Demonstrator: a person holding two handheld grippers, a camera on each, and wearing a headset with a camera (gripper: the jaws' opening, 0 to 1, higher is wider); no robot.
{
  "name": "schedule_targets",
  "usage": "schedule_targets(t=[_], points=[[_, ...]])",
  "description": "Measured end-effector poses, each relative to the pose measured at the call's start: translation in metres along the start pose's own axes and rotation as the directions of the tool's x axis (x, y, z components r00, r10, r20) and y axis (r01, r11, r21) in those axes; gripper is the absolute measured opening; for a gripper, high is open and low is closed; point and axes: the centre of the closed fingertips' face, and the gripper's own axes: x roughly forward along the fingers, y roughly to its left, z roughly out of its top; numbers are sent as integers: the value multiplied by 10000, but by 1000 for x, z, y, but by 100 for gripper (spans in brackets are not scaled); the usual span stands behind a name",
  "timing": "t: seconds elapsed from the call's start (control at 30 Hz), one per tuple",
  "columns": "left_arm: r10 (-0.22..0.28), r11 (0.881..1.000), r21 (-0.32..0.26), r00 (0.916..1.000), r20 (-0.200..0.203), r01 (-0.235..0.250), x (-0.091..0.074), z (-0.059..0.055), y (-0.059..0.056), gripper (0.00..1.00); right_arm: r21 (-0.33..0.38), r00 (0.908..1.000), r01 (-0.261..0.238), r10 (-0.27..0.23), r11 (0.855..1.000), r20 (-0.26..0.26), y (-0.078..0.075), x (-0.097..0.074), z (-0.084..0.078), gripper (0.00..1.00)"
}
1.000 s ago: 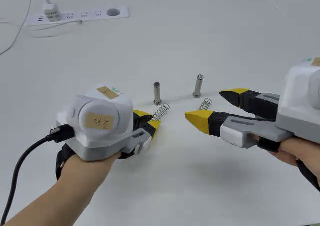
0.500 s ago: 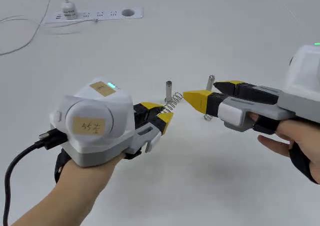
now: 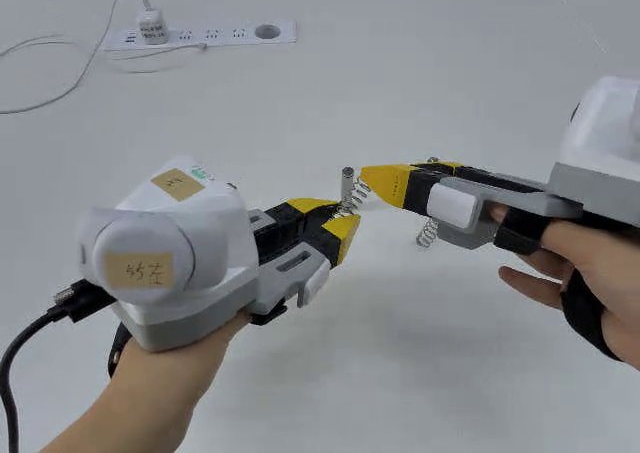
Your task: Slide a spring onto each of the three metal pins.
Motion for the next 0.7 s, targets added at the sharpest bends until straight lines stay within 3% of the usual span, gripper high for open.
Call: schedule_targets(t=[0.27,0.7], points=[[-118,9988,-476,9993,368,135,-1,4,-1,10,705,9997,-239,244,9972,-62,5,3,-3,30],[-368,9970,-660,9977,572,406,-2,8,-8,10,1464,9977,-654,675,9871,-93,14,6,-6,21]])
